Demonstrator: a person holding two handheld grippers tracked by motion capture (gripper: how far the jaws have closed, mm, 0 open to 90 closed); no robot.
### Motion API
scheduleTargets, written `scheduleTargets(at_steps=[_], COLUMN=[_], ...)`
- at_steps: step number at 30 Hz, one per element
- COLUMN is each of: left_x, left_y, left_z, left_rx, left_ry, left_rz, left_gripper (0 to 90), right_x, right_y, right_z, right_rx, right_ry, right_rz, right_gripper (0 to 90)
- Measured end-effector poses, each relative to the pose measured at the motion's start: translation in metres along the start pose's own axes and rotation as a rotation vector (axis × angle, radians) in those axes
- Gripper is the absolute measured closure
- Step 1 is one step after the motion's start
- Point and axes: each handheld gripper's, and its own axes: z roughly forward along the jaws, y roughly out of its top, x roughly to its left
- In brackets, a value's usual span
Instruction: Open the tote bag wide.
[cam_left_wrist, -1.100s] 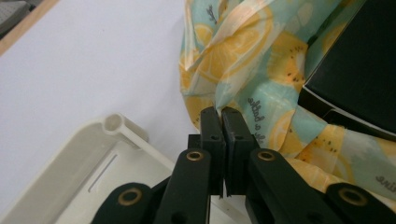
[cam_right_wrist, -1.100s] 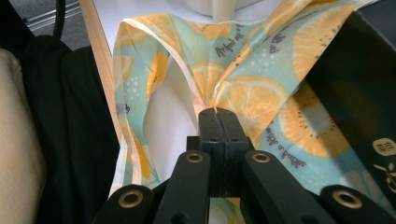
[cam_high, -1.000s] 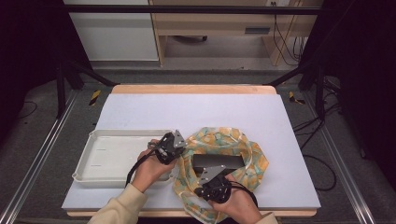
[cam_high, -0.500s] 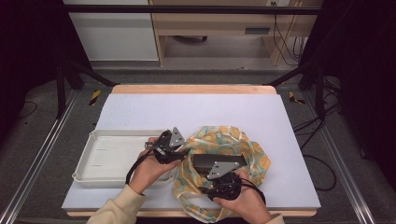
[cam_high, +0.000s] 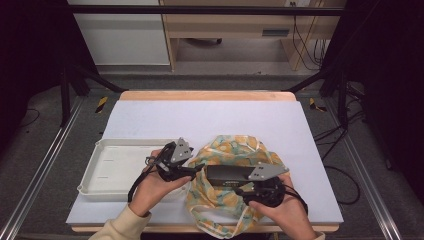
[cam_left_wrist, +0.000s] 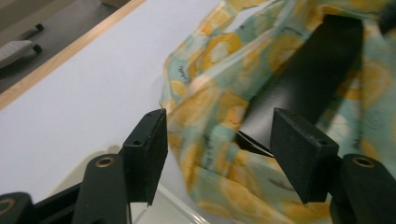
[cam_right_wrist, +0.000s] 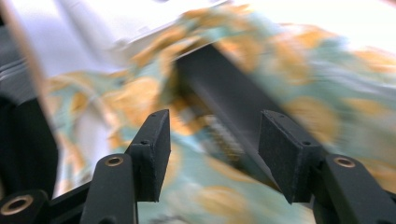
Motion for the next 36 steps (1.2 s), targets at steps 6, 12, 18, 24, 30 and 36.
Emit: scheduleTargets(at_steps=[6, 12, 18, 24, 30, 36], left_x=[-0.026, -0.043, -0.055, -0.067, -0.074, -0.074], left_y=[-0.014, -0.021, -0.030, -0.033, -0.035, -0.039], left_z=[0.002, 0.006, 0.022, 0.033, 0.040, 0.045], left_rx=[-0.037, -0.037, 0.000, 0.032, 0.059, 0.095], left_ry=[-0.058, -0.075, -0.118, -0.134, -0.153, -0.158], left_rz=[-0.016, 0.001, -0.001, 0.037, 0.060, 0.069], left_gripper=[35.2, 51.1, 68.9, 74.6, 78.2, 80.9], right_x=[-0.025, -0.034, -0.040, -0.044, -0.050, -0.055], right_y=[-0.013, -0.022, -0.030, -0.039, -0.048, -0.054], right_z=[-0.012, -0.016, -0.014, -0.011, -0.003, 0.002], right_rx=[-0.045, -0.037, 0.002, 0.056, 0.159, 0.197], right_ry=[-0.201, -0.275, -0.318, -0.348, -0.392, -0.379], right_rz=[0.089, 0.105, 0.107, 0.112, 0.143, 0.175], right_gripper=[59.4, 73.3, 82.0, 87.2, 90.0, 90.0])
